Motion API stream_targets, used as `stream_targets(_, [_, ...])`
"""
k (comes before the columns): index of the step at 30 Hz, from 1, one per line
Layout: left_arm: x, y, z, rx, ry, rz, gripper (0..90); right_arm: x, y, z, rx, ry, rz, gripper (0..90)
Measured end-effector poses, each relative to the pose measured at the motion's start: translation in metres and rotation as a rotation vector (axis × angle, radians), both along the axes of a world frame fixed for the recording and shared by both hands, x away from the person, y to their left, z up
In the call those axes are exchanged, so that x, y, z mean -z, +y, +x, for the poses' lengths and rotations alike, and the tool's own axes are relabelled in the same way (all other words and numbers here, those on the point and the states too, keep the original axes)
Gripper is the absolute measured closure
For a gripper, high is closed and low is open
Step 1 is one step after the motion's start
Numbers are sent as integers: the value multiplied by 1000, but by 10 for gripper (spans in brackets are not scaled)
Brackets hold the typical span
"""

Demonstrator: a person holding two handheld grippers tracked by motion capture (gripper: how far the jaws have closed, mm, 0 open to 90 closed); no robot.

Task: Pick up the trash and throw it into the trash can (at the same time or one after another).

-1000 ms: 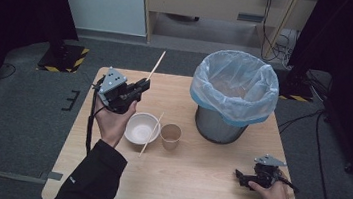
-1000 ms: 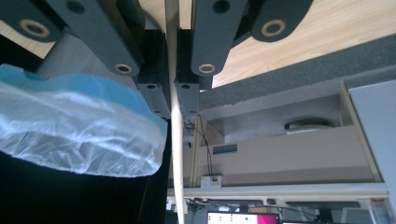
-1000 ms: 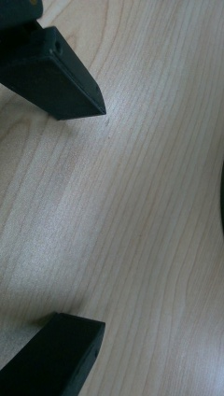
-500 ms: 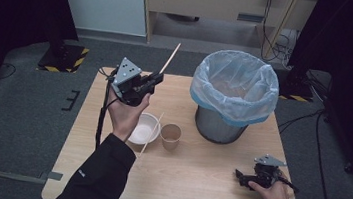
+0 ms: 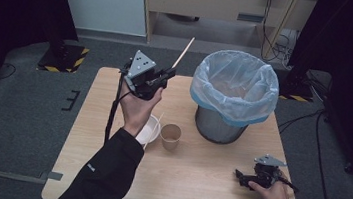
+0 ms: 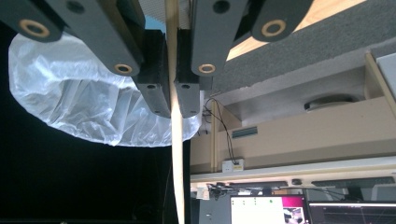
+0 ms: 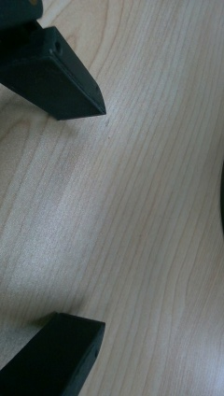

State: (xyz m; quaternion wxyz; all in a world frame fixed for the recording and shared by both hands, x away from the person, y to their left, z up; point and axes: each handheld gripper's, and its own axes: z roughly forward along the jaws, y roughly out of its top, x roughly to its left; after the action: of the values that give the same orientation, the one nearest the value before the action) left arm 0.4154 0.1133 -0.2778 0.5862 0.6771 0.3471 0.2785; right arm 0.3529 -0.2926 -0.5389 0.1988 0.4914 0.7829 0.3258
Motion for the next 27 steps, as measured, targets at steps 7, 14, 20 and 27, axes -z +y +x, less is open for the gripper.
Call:
stream_targets(7, [-5,-16,9,14,-4,-7,850,0,0,0,1,0,2,7])
stream_targets(14, [-11,-32,17,26,-9,-4,851,0,0,0,-1,-3,1,8])
stream_targets(20, [-19,-47,23,38,-24,15,851,0,-1,1,-8,-6,-2,7])
stream_targets(27, [-27,-66,30,64,-39,3,851,0,-1,1,-9,-7,-2,7])
